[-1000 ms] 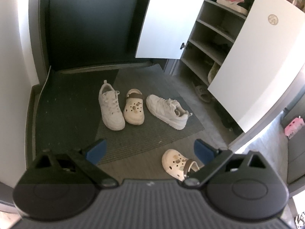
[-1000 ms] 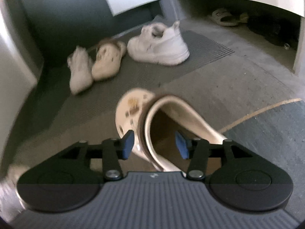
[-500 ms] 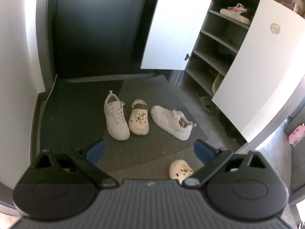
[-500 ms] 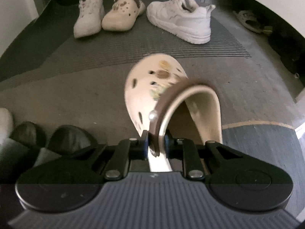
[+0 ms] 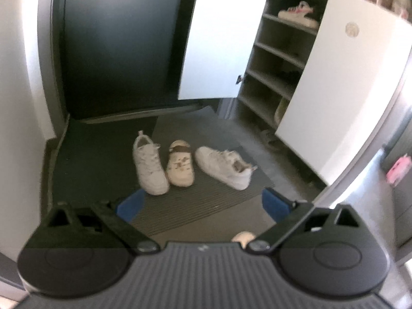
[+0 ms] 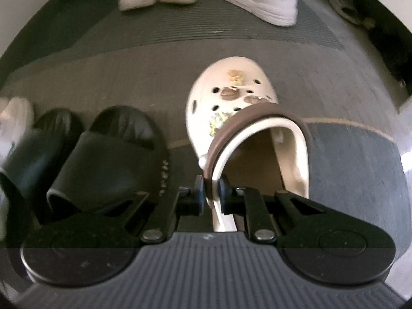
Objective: Organize scattered shoes
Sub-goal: 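Carry the clog beside the black slides and open the right tool, then lift the right tool away while the left tool lowers onto the second cream clog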
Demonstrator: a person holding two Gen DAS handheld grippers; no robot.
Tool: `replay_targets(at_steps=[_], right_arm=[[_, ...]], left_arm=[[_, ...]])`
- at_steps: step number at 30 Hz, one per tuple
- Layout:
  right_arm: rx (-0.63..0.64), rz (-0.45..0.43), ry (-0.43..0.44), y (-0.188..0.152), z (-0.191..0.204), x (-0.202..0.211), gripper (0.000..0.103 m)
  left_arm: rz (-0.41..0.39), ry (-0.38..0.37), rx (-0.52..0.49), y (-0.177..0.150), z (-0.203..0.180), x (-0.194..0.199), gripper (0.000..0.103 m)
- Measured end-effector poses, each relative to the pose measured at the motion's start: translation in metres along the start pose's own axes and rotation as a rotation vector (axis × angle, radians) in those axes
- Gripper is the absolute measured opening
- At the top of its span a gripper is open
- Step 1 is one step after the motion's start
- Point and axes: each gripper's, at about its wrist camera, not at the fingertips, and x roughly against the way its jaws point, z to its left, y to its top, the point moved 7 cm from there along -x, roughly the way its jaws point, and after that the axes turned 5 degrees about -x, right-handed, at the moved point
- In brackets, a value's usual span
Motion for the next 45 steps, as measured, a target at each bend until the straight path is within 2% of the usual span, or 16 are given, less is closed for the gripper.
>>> replay_targets(at_steps=[4, 9, 10, 11, 13, 18, 21, 22, 23, 26, 28, 30, 33, 35, 40, 45], right_arm=[[-0.052, 0.023, 0.013, 0.001, -0.001, 0.005, 0.015], [-0.194, 0.057, 0.116, -0.003, -0.015, 0.023, 0.020], [-0.202, 0.050, 0.124, -0.003, -0.018, 0.033, 0.021], [-0.211, 0.043, 0.133, -0.003, -0.020, 0.042, 0.029], [-0.223, 0.013, 0.138, 0.003, -0.027, 0.063, 0.034], [-0.270, -0.141, 0.149, 0.047, -0.058, 0.143, 0.037], [-0.242, -0.263, 0.143, 0.091, -0.074, 0.195, 0.052], [-0.231, -0.305, 0.146, 0.105, -0.077, 0.209, 0.062], [-0.224, -0.336, 0.150, 0.114, -0.079, 0.218, 0.078], [-0.249, -0.481, 0.232, 0.143, -0.083, 0.245, 0.103], [-0.281, -0.552, 0.289, 0.152, -0.086, 0.249, 0.103], [-0.313, -0.583, 0.314, 0.156, -0.089, 0.244, 0.103], [-0.395, -0.598, 0.278, 0.150, -0.094, 0.221, 0.103], [-0.461, -0.606, 0.248, 0.143, -0.097, 0.204, 0.103], [-0.624, -0.577, 0.178, 0.120, -0.110, 0.152, 0.103], [-0.698, -0.552, 0.100, 0.112, -0.135, 0.114, 0.103]], left_arm=[[0.010, -0.025, 0.041, 0.005, 0.000, -0.008, 0.099], [-0.003, -0.001, 0.038, 0.011, 0.006, -0.023, 0.099], [-0.003, 0.014, 0.037, 0.011, 0.008, -0.029, 0.099], [-0.002, 0.024, 0.038, 0.010, 0.011, -0.035, 0.099], [-0.006, 0.039, 0.035, 0.009, 0.014, -0.044, 0.099], [-0.023, 0.093, -0.006, 0.006, 0.021, -0.072, 0.099], [0.004, 0.097, 0.002, -0.001, 0.025, -0.096, 0.100], [0.012, 0.094, 0.011, -0.003, 0.026, -0.103, 0.100], [0.016, 0.092, 0.012, -0.004, 0.027, -0.109, 0.100], [0.013, 0.123, -0.038, -0.010, 0.027, -0.139, 0.101], [0.014, 0.150, -0.086, -0.015, 0.025, -0.162, 0.101], [0.016, 0.162, -0.113, -0.017, 0.020, -0.192, 0.101], [0.012, 0.154, -0.129, -0.017, 0.011, -0.233, 0.101], [0.005, 0.132, -0.170, -0.014, -0.004, -0.278, 0.101], [-0.061, 0.146, -0.256, 0.000, -0.021, -0.383, 0.101], [-0.018, 0.168, -0.207, 0.011, -0.014, -0.500, 0.101]])
